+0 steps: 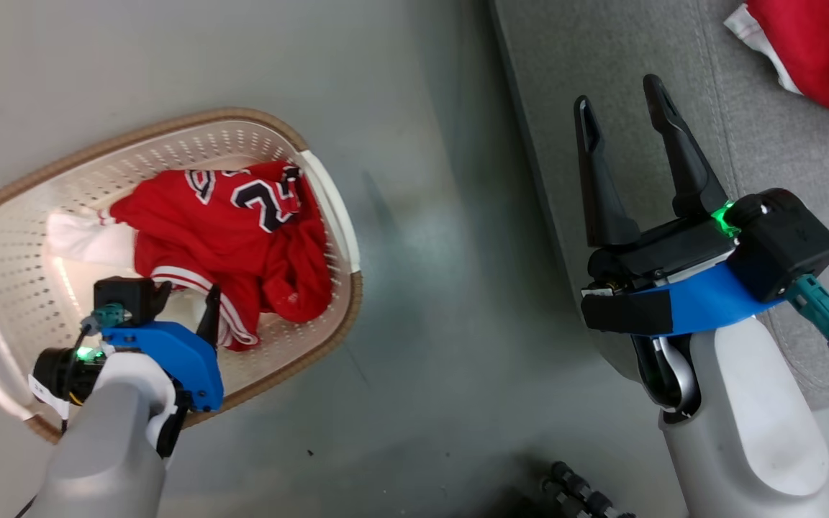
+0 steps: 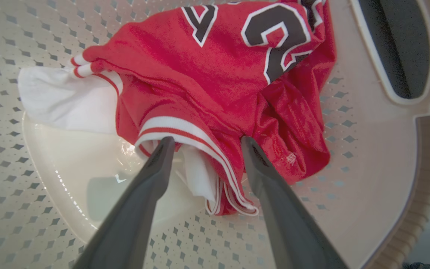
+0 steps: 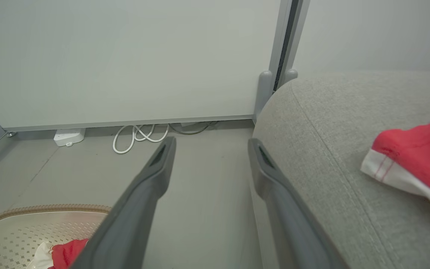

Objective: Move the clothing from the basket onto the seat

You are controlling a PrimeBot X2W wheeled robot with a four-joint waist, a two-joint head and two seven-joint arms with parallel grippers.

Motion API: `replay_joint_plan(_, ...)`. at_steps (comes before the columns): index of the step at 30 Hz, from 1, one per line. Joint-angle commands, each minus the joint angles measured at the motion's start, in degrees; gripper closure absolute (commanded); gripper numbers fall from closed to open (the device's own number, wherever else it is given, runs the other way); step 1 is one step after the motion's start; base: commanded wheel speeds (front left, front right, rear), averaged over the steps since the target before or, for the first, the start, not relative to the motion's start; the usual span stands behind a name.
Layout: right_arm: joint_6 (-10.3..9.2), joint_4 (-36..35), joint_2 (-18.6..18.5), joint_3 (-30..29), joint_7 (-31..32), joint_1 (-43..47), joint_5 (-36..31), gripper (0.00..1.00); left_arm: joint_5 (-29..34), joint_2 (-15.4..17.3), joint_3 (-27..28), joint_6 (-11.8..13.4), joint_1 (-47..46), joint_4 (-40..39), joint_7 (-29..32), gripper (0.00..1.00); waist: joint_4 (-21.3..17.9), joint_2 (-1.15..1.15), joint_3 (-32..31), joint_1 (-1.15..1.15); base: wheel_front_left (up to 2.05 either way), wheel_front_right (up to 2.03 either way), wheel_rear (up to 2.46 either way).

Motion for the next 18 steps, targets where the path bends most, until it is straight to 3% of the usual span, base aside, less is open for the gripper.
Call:
replay_joint_plan(1,-0.04,0.5,0.2,0.4,-0.6,-1.2,0.5,0.0,-0.4,1.1,0.6,0.4,-1.3,0.7,0.4,0.0,-2.5,0.0,2.5,-0.01,0.0,0.0,0.0)
replay_joint_plan(7,-0.04,1.8,0.2,2.1,-1.9,-2.4,1.7,0.0,-1.8,2.8,2.1,2.2,-3.0,3.5,1.4,0.0,-5.0,0.0,4.4,-0.01,0.0,0.0,0.0)
replay_joint_plan(14,-0.04,2.7,0.2,3.0,-2.6,-2.8,3.0,0.0,-3.3,3.7,3.0,2.3,-4.6,4.4,0.4,0.0,-6.6,0.0,5.6,-0.01,0.0,0.0,0.0)
replay_joint_plan(15,-0.04,2.7,0.2,2.9,-2.6,-2.8,3.2,0.0,-3.5,3.6,3.0,2.3,-4.8,4.6,0.5,0.54,-6.7,0.0,5.6,-0.01,0.0,0.0,0.0)
replay_joint_plan(16,-0.04,2.8,0.2,2.8,-2.7,-2.7,3.2,0.0,-3.7,3.6,3.0,2.3,-5.0,4.9,0.5,1.0,-6.7,0.0,5.6,-0.01,0.0,0.0,0.0)
replay_joint_plan(18,-0.04,2.9,0.2,2.6,-2.7,-2.7,3.2,0.0,-3.9,3.4,2.8,2.2,-5.5,5.3,0.8,1.0,-6.7,0.0,5.6,-0.01,0.0,0.0,0.0)
